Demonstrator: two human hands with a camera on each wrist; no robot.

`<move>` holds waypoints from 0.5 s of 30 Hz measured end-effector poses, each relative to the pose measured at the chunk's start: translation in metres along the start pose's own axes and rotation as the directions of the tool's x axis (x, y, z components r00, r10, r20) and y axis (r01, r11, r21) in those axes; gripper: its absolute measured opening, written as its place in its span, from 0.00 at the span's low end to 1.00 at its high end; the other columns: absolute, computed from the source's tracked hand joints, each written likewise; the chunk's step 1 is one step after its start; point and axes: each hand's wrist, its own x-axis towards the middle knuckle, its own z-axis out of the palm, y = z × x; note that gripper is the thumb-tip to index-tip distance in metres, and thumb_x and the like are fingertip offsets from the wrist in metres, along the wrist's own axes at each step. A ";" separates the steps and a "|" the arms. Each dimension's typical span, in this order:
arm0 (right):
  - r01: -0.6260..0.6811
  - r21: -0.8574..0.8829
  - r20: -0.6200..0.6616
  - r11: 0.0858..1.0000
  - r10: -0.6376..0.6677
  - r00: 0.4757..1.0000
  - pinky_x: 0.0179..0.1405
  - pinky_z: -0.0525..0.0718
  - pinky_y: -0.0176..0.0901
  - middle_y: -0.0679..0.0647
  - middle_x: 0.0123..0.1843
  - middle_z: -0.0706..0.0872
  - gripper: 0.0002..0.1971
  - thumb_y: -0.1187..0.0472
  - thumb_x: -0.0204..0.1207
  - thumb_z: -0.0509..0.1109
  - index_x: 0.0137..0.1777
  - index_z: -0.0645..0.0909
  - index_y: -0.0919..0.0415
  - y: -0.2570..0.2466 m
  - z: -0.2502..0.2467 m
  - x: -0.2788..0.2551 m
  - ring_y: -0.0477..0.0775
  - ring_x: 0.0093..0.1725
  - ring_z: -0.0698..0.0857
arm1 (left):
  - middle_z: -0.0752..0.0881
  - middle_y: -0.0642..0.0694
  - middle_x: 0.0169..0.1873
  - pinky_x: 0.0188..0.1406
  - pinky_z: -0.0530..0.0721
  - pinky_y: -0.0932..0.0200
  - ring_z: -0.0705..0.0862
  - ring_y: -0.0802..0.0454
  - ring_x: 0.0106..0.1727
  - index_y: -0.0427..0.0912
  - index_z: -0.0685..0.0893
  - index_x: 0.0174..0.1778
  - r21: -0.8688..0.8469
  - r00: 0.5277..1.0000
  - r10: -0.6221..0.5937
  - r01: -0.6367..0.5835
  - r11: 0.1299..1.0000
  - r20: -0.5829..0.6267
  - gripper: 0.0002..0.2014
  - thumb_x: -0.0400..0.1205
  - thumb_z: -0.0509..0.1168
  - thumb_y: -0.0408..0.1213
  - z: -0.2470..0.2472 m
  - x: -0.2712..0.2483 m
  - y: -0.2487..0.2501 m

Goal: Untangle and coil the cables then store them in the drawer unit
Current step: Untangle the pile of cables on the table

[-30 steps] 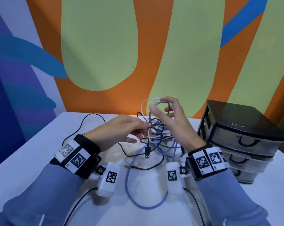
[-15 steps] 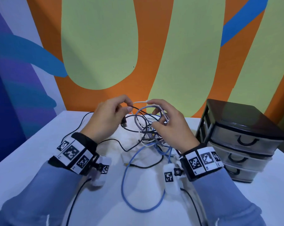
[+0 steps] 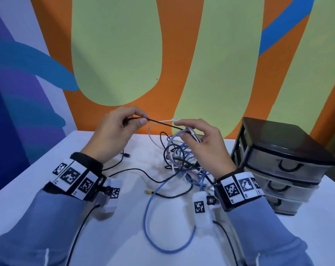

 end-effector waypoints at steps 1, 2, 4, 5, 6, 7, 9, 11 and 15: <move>-0.001 0.004 -0.005 1.000 0.001 1.000 0.49 0.80 0.34 0.48 0.56 0.87 0.14 0.68 0.85 0.73 0.60 0.92 0.49 0.001 0.001 0.000 0.38 0.50 0.86 | 0.79 0.45 0.36 0.37 0.68 0.53 0.73 0.54 0.36 0.55 0.92 0.53 0.018 1.000 -0.009 0.009 1.000 -0.019 0.03 0.89 0.71 0.45 0.001 0.000 0.000; -0.003 -0.001 -0.022 1.000 0.003 1.000 0.44 0.78 0.34 0.49 0.56 0.87 0.14 0.67 0.85 0.73 0.59 0.93 0.47 0.002 0.001 0.001 0.37 0.43 0.84 | 0.80 0.46 0.40 0.40 0.69 0.54 0.75 0.55 0.39 0.57 0.91 0.55 0.053 0.999 -0.038 0.040 0.998 -0.023 0.04 0.89 0.71 0.48 0.004 0.000 0.000; -0.022 -0.011 -0.090 1.000 0.021 0.996 0.41 0.74 0.38 0.48 0.56 0.88 0.15 0.65 0.85 0.72 0.58 0.93 0.43 0.006 0.001 0.003 0.37 0.36 0.80 | 0.79 0.48 0.51 0.49 0.72 0.54 0.78 0.55 0.48 0.58 0.87 0.59 0.127 0.992 -0.125 0.127 0.984 -0.028 0.09 0.88 0.69 0.55 0.012 -0.001 0.003; -0.038 -0.005 -0.124 0.999 0.037 0.992 0.42 0.74 0.40 0.46 0.58 0.89 0.15 0.65 0.85 0.72 0.57 0.93 0.41 0.007 0.001 0.004 0.37 0.37 0.80 | 0.78 0.49 0.52 0.51 0.72 0.54 0.78 0.54 0.51 0.56 0.86 0.57 0.151 0.987 -0.151 0.158 0.976 -0.057 0.11 0.88 0.68 0.57 0.016 -0.003 0.009; -0.049 -0.002 -0.153 0.999 0.048 0.987 0.43 0.76 0.42 0.46 0.59 0.89 0.16 0.65 0.86 0.71 0.58 0.93 0.40 0.009 0.000 0.004 0.38 0.40 0.81 | 0.78 0.51 0.49 0.49 0.71 0.54 0.77 0.54 0.49 0.53 0.86 0.51 0.153 0.986 -0.132 0.146 0.977 -0.101 0.14 0.87 0.67 0.60 0.019 -0.006 0.016; -0.052 -0.008 -0.182 0.999 0.050 0.982 0.44 0.78 0.46 0.47 0.59 0.89 0.17 0.65 0.86 0.70 0.58 0.93 0.40 0.011 0.000 0.005 0.43 0.45 0.84 | 0.79 0.54 0.42 0.44 0.70 0.54 0.77 0.55 0.43 0.50 0.84 0.43 0.124 0.989 -0.090 0.105 0.987 -0.121 0.21 0.86 0.66 0.65 0.020 -0.008 0.024; -0.041 -0.020 -0.218 0.999 0.036 0.975 0.47 0.82 0.50 0.51 0.57 0.87 0.20 0.67 0.87 0.68 0.60 0.93 0.39 0.013 0.002 0.005 0.51 0.49 0.85 | 0.77 0.56 0.27 0.33 0.68 0.56 0.73 0.56 0.32 0.44 0.83 0.32 0.023 0.997 -0.072 0.072 0.997 0.000 0.36 0.78 0.63 0.78 0.024 -0.013 0.044; -0.031 -0.019 -0.220 0.999 0.026 0.975 0.46 0.82 0.50 0.55 0.57 0.85 0.23 0.69 0.88 0.64 0.60 0.93 0.39 0.011 0.005 0.004 0.53 0.43 0.83 | 0.79 0.53 0.24 0.31 0.71 0.54 0.75 0.56 0.29 0.45 0.85 0.31 0.066 0.977 -0.075 0.063 0.996 0.199 0.40 0.67 0.66 0.86 0.030 -0.021 0.058; -0.086 0.001 -0.209 0.996 0.084 0.974 0.29 0.79 0.37 0.59 0.58 0.85 0.23 0.72 0.89 0.60 0.56 0.94 0.49 0.004 0.004 0.001 0.55 0.28 0.81 | 0.85 0.58 0.26 0.38 0.86 0.49 0.84 0.58 0.34 0.53 0.85 0.32 0.345 0.960 -0.036 -0.065 0.936 0.277 0.18 0.74 0.77 0.63 0.036 -0.026 0.051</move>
